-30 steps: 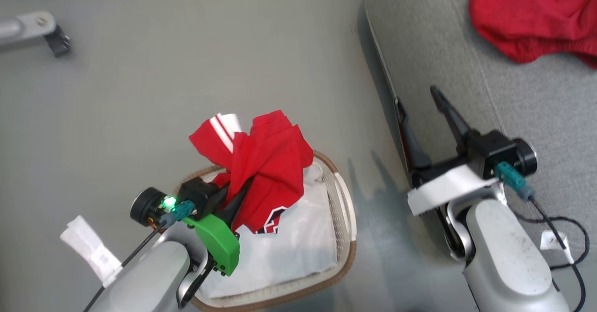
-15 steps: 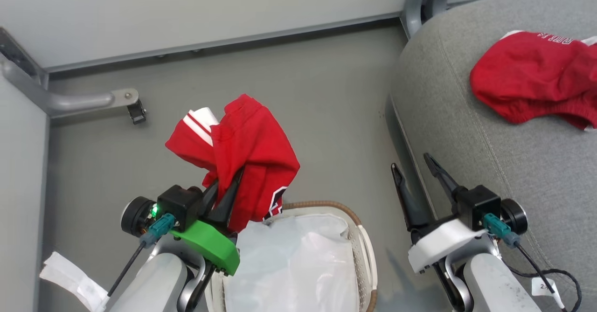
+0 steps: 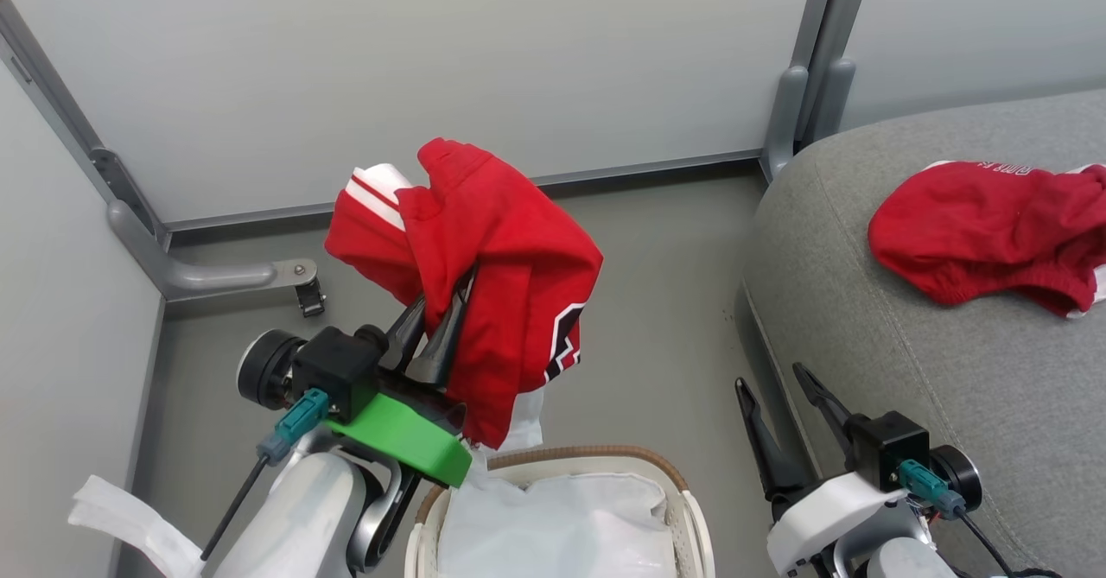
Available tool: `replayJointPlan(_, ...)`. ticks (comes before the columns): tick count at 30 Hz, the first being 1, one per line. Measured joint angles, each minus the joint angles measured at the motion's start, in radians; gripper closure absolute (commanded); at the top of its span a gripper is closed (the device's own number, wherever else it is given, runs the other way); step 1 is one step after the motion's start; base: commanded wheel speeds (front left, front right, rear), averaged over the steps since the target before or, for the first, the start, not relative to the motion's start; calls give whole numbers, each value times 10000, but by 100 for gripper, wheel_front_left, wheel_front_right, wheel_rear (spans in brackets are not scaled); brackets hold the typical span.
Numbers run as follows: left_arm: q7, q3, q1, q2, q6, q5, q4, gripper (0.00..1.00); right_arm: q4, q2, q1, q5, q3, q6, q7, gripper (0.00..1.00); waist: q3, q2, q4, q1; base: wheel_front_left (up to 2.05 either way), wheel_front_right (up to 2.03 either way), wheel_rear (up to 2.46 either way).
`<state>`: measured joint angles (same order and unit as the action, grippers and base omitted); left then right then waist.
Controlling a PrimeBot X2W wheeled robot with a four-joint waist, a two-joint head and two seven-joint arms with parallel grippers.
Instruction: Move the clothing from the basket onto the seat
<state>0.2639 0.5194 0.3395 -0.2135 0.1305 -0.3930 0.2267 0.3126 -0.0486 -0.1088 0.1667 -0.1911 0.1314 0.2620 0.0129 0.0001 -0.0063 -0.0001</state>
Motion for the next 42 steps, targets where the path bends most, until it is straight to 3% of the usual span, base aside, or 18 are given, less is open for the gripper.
replayJointPlan(5, 0, 23, -23, 75, 0, 94, -203, 100, -161, -4, 73, 102, -330, 0, 0, 0, 212, 0, 48, 0, 0, 0, 0)
replayJointPlan(12, 0, 213, -64, 121, 0, 92, -249, 100, -884, 0, -779, 1047, -2322, 0, 0, 0, 111, 0, 86, 0, 0, 0, 0)
replayJointPlan(18, 0, 568, -58, 151, 0, -25, -293, 100, -345, 2, -1949, 2173, -3705, 0, 0, 0, 26, 0, 213, 0, 0, 0, 0)
replayJointPlan(25, 0, 1202, 32, 167, 0, -290, -447, 100, 454, -17, -2800, 3118, -4220, 0, 12, 0, -52, 0, 526, 0, 0, 0, 0)
replayJointPlan(36, 0, 2299, 405, 100, 0, -859, -602, 100, 1087, -6, -3562, 3434, -4445, 0, 12, 0, -162, -1, 1140, 1, 0, 0, 0)
replayJointPlan(37, 0, 2368, 424, 94, 0, -917, -612, 100, 1147, -15, -3650, 3428, -4470, 0, 12, 47, -173, 0, 1204, 1, 0, 0, 0)
replayJointPlan(38, 0, 2422, 432, 90, 0, -997, -610, 100, 1208, -17, -3755, 3430, -4533, 0, 12, 64, -187, 0, 1277, 1, 0, 0, 0)
replayJointPlan(39, 0, 2454, 435, 82, 0, -1034, -606, 100, 1243, -13, -3799, 3440, -4569, 0, 12, 100, -195, 0, 1322, 1, 0, 0, 0)
replayJointPlan(42, 0, 2497, 454, 36, 0, -1083, -558, 100, 1306, -4, -3863, 3521, -4521, 0, 12, 100, -223, 0, 1466, 1, 0, 0, 0)
